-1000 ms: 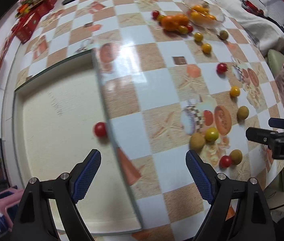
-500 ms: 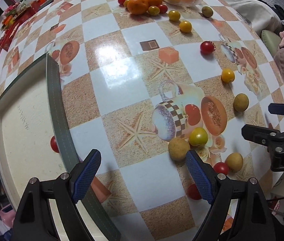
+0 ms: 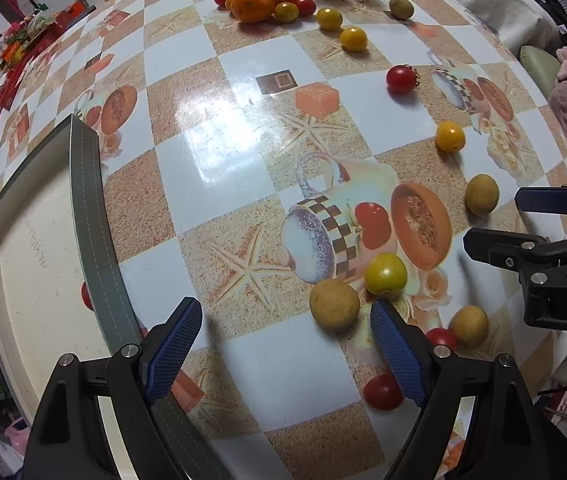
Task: Organize fruits
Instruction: 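Move both open tools back over the fruit on the tablecloth, then grasp a brown round fruit with the left tool while the right tool grasps another, then carry both brown fruits into the white tray and open both tools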
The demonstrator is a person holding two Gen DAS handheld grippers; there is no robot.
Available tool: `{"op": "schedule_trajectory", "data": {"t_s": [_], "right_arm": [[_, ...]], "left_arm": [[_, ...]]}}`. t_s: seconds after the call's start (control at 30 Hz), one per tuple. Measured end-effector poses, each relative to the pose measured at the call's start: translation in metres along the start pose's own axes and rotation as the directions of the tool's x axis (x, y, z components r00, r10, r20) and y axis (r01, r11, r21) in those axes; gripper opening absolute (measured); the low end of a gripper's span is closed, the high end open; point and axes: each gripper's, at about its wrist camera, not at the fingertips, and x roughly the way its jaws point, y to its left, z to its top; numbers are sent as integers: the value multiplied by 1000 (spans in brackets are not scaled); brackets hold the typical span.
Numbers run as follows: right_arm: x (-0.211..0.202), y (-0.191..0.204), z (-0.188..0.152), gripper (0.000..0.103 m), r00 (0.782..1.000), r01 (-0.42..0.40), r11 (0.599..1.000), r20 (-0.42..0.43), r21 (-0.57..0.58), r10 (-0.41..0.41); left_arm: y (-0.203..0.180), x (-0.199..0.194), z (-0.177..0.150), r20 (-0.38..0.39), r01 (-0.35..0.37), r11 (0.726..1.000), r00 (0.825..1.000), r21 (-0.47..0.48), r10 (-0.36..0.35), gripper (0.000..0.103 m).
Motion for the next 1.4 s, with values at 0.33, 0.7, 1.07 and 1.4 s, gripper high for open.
{"op": "schedule_trajectory", "data": {"t_s": [0.33, 0.7, 1.07, 1.4], "right_arm": [[-1, 21, 10, 57, 998, 57, 998, 28, -9, -57], [-18, 25, -4, 29, 999, -24, 1000, 34, 15, 23], [-38, 24, -11, 29, 997, -62, 998, 46, 18, 61], [-46, 39, 9, 29, 995, -81, 996, 61, -34, 83]], "left_arm": [[-2, 1, 3, -32, -5, 999, 999, -32, 4, 62], [-19, -7, 3, -24, 89, 994, 996, -68, -91, 27], [9, -42, -6, 44, 134, 980, 991, -149, -129, 27], [62, -57, -27, 98, 124, 958, 990, -258, -102, 27]]}}
